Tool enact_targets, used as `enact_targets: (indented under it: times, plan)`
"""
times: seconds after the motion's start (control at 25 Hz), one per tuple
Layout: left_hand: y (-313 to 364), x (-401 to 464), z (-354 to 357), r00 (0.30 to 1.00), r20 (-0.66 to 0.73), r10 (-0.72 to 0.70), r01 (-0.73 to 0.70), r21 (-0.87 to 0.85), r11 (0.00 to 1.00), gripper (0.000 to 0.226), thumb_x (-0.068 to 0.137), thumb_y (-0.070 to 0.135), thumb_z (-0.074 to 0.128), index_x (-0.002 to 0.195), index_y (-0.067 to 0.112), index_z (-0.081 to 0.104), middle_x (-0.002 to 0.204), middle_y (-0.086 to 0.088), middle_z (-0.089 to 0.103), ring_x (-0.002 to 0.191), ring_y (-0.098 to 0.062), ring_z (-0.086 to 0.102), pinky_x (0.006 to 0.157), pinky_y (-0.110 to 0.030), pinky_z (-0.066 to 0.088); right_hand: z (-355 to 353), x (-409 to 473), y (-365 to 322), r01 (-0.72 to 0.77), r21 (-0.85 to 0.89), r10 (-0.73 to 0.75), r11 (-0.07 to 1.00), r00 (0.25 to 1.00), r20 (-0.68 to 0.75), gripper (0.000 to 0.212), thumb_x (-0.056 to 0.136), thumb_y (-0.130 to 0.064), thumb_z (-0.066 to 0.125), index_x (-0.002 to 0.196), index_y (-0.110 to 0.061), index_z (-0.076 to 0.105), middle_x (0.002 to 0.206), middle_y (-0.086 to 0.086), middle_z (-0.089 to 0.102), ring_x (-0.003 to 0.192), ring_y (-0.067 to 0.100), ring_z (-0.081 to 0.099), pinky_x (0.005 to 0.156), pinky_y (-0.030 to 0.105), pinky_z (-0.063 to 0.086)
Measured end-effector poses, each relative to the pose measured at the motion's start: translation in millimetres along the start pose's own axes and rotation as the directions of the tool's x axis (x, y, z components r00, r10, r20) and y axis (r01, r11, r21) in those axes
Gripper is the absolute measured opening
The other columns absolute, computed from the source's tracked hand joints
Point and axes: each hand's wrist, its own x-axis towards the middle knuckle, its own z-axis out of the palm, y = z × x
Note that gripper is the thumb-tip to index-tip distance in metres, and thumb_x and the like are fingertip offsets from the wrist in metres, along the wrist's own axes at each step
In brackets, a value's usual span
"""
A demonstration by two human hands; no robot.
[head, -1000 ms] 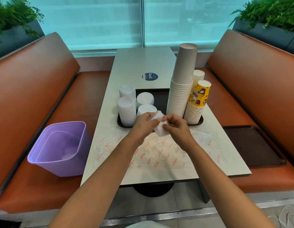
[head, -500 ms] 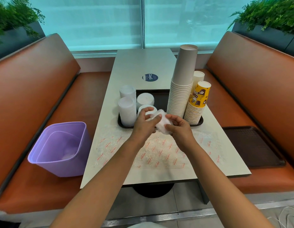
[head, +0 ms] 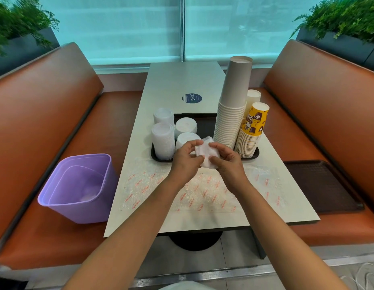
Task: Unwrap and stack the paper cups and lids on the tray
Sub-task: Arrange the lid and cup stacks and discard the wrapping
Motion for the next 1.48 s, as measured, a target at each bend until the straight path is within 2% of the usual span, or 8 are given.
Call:
enact_targets:
  times: [0.2,0.36,0.44,0.64,0.8,0.96,1.2,1.48]
  plan:
    - [4.3,-0.9,-3.7,0.998,0.065,-0.007,0.005,0.032,0.999,0.048,0.083,-0.018,0.047,0.121,0.009,0.056,0.11,-0.002,0.055,0.091,-0.013,0.059,0.065,-0.011,0.052,-1.0,-2.0,-2.1,-0.03,-0.007,0.03,1.0,0.999,-0.013,0.046,0.081,0.02,0.054,0.111,-0.015,0.06,0.114,0.0,0.058,0.1,0.016,0.057,0.076,0.024,0.055]
    - [4.2,-1.9,-0.7,0.999,0.028,0.045,-0.044,-0.012,0.999,0.034,0.088,-0.002,0.057,0.111,0.023,0.061,0.11,0.004,0.054,0.091,-0.007,0.056,0.075,-0.022,0.054,-0.6,-1.9,-2.9,-0.05,0.033,0.052,0.998,0.998,-0.04,0.046,0.081,0.019,0.055,0.112,-0.014,0.059,0.119,0.003,0.055,0.106,0.02,0.055,0.073,0.022,0.055]
    - [2.7,-4.4,1.8,0.998,0.053,0.043,-0.039,-0.06,0.997,0.026,0.087,0.008,0.064,0.108,0.023,0.062,0.104,0.009,0.057,0.088,-0.007,0.057,0.072,-0.021,0.054,-0.1,-1.2,-1.5,-0.035,0.036,0.037,0.999,0.998,-0.043,0.045,0.081,0.018,0.057,0.11,-0.016,0.06,0.123,0.007,0.055,0.109,0.024,0.056,0.075,0.023,0.056]
    - [-1.8,-4.4,2.1,0.998,0.062,0.026,-0.02,-0.093,0.995,0.038,0.084,-0.007,0.062,0.112,0.019,0.059,0.109,-0.002,0.058,0.097,-0.018,0.06,0.073,-0.021,0.055,-0.3,-1.5,0.3,-0.012,0.044,0.015,0.999,0.998,-0.054,0.047,0.079,0.017,0.06,0.112,-0.016,0.059,0.127,0.011,0.054,0.111,0.025,0.055,0.075,0.023,0.057]
    - [-1.6,-4.3,1.6,0.991,0.115,0.061,-0.052,-0.079,0.995,0.031,0.09,-0.007,0.053,0.106,0.019,0.061,0.104,0.012,0.057,0.084,-0.006,0.063,0.071,-0.022,0.056,-2.0,-0.9,1.0,-0.012,0.039,0.014,0.999,0.999,-0.046,0.051,0.08,0.019,0.058,0.119,-0.015,0.057,0.13,0.011,0.053,0.114,0.025,0.055,0.074,0.02,0.057]
    - [-4.1,2.1,1.1,0.988,0.156,0.006,0.003,-0.058,0.998,0.028,0.093,-0.001,0.052,0.098,0.023,0.067,0.114,-0.005,0.062,0.089,-0.011,0.063,0.073,-0.021,0.056,-2.6,0.2,1.8,0.003,0.003,-0.003,1.0,1.0,-0.031,0.053,0.08,0.019,0.057,0.12,-0.016,0.056,0.134,0.012,0.052,0.119,0.028,0.053,0.076,0.019,0.055]
    - [-7.7,8.5,2.6,0.995,0.095,-0.027,0.03,-0.036,0.999,0.035,0.092,-0.005,0.051,0.121,0.014,0.06,0.117,-0.007,0.056,0.088,-0.01,0.06,0.068,-0.018,0.056,-8.2,-0.5,1.2,0.062,-0.016,-0.061,0.998,0.996,0.06,0.057,0.08,0.016,0.059,0.115,-0.029,0.055,0.119,-0.007,0.054,0.106,0.022,0.059,0.073,0.023,0.057]
    - [-7.7,11.5,2.6,0.993,0.116,-0.027,0.031,-0.039,0.999,0.04,0.091,-0.008,0.049,0.127,0.01,0.056,0.111,-0.008,0.056,0.08,-0.007,0.06,0.062,-0.015,0.054,-9.8,5.2,1.3,-0.031,-0.05,0.033,0.998,0.998,0.049,0.048,0.08,0.017,0.059,0.114,-0.018,0.057,0.124,0.009,0.055,0.107,0.024,0.056,0.074,0.021,0.057]
